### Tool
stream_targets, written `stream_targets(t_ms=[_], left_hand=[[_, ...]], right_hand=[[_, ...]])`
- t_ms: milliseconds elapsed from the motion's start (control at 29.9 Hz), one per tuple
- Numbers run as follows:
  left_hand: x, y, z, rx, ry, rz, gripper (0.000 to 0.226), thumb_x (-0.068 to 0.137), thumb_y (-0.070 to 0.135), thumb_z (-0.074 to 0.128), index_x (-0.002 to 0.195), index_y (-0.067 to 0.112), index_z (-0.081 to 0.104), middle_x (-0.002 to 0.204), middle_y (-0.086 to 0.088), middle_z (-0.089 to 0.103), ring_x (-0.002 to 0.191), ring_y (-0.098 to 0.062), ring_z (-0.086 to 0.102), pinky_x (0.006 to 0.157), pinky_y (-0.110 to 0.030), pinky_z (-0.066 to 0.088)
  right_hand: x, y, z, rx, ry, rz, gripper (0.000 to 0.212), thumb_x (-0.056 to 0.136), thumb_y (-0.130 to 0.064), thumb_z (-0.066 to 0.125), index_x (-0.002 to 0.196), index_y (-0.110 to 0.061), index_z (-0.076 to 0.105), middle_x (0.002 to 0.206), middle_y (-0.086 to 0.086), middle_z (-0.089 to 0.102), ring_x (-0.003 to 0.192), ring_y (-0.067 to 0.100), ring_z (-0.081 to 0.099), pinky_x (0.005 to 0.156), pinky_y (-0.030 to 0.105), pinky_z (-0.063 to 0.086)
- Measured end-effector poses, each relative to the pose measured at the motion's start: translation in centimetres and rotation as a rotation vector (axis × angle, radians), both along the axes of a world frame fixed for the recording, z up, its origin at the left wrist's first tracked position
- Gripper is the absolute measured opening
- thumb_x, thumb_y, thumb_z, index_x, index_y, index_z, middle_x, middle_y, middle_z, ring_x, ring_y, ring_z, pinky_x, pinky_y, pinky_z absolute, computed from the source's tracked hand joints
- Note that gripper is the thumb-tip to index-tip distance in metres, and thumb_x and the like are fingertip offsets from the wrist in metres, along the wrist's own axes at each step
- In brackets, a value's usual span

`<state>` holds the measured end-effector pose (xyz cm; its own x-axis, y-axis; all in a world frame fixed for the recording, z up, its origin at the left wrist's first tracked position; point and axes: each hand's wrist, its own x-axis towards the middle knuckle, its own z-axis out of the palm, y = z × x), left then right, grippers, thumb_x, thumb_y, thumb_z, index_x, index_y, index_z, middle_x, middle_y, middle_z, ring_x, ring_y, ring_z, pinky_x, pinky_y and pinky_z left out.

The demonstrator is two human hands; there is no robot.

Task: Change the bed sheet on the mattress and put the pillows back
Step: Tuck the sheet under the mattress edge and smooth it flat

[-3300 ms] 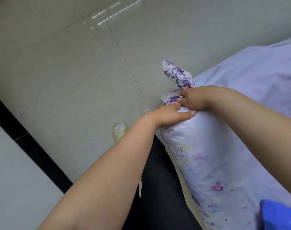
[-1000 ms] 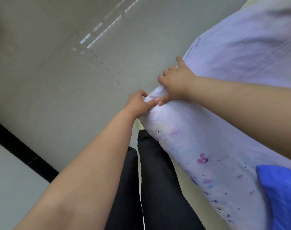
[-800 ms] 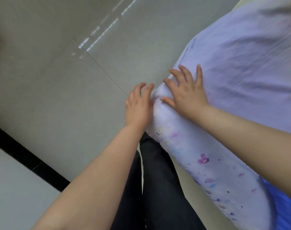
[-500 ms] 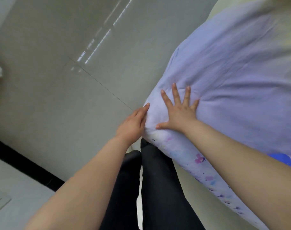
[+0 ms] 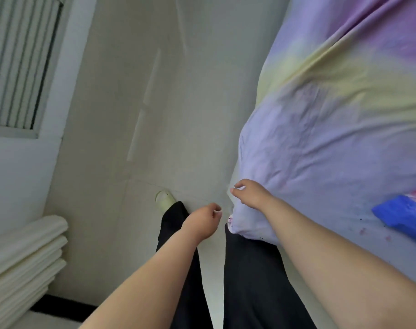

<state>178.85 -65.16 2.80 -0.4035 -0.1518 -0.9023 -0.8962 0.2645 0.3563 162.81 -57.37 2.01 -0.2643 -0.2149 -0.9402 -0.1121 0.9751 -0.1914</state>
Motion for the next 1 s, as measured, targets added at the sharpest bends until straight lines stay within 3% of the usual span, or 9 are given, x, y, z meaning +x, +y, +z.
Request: stream_targets(t_ms=[100, 301, 401, 568, 836, 1003], left_hand=[[-1.0, -7.2, 1.3, -0.124, 0.017, -0.039, 0.032, 0.1, 0.031, 0.036, 0.127, 0.021, 0.051, 0.122, -0.001, 0.061, 0.11, -0.021, 0.058, 0.089, -0.03, 0.046], [-7.3, -16.5, 3.8, -0.144, 0.056, -0.035, 0.031, 0.099, 0.028, 0.037, 0.123, 0.019, 0.054, 0.114, -0.003, 0.064, 0.102, -0.023, 0.059, 0.084, -0.031, 0.047], [-13.4, -19.6, 5.4, -0.109, 0.076, -0.059, 0.029, 0.098, 0.028, 0.039, 0.12, 0.019, 0.056, 0.104, 0.0, 0.064, 0.09, -0.022, 0.06, 0.081, -0.031, 0.048], [-25.4, -24.5, 8.7, -0.082, 0.097, -0.004, 0.027, 0.098, 0.029, 0.042, 0.117, 0.017, 0.057, 0.112, -0.002, 0.064, 0.099, -0.022, 0.061, 0.089, -0.033, 0.048], [-48.2, -33.9, 14.5, -0.137, 0.25, 0.014, 0.025, 0.098, 0.024, 0.043, 0.116, 0.015, 0.058, 0.106, 0.0, 0.064, 0.099, -0.021, 0.061, 0.078, -0.027, 0.042], [-61.3, -41.3, 15.2, -0.132, 0.306, -0.003, 0.023, 0.098, 0.025, 0.044, 0.114, 0.017, 0.059, 0.107, 0.001, 0.066, 0.099, -0.02, 0.061, 0.081, -0.029, 0.046]], right_hand=[[1.2, -5.3, 1.7, -0.084, -0.007, -0.202, 0.017, 0.091, -0.037, 0.052, 0.097, -0.022, 0.058, 0.105, 0.0, 0.064, 0.1, 0.023, 0.064, 0.089, 0.032, 0.048], [-1.7, -13.3, 6.8, -0.29, -0.013, -0.462, 0.007, 0.092, -0.027, 0.052, 0.094, -0.025, 0.059, 0.101, 0.001, 0.067, 0.091, 0.018, 0.066, 0.09, 0.033, 0.05], [-7.8, -15.4, 9.9, -0.361, 0.066, -0.669, 0.013, 0.094, -0.021, 0.05, 0.085, -0.029, 0.056, 0.096, -0.001, 0.067, 0.083, 0.016, 0.067, 0.084, 0.026, 0.05], [-19.0, -16.9, 13.4, -0.336, 0.13, -0.84, 0.013, 0.096, -0.018, 0.046, 0.097, -0.013, 0.059, 0.094, 0.004, 0.066, 0.07, 0.015, 0.062, 0.056, 0.015, 0.041], [-41.1, -24.0, 18.4, -0.393, 0.224, -0.912, 0.015, 0.096, -0.021, 0.047, 0.098, -0.013, 0.059, 0.089, 0.003, 0.066, 0.065, 0.013, 0.061, 0.067, 0.023, 0.044], [-53.6, -30.9, 19.2, -0.452, 0.253, -1.044, 0.019, 0.094, -0.022, 0.048, 0.104, -0.011, 0.06, 0.085, -0.001, 0.066, 0.065, 0.012, 0.062, 0.067, 0.025, 0.044]])
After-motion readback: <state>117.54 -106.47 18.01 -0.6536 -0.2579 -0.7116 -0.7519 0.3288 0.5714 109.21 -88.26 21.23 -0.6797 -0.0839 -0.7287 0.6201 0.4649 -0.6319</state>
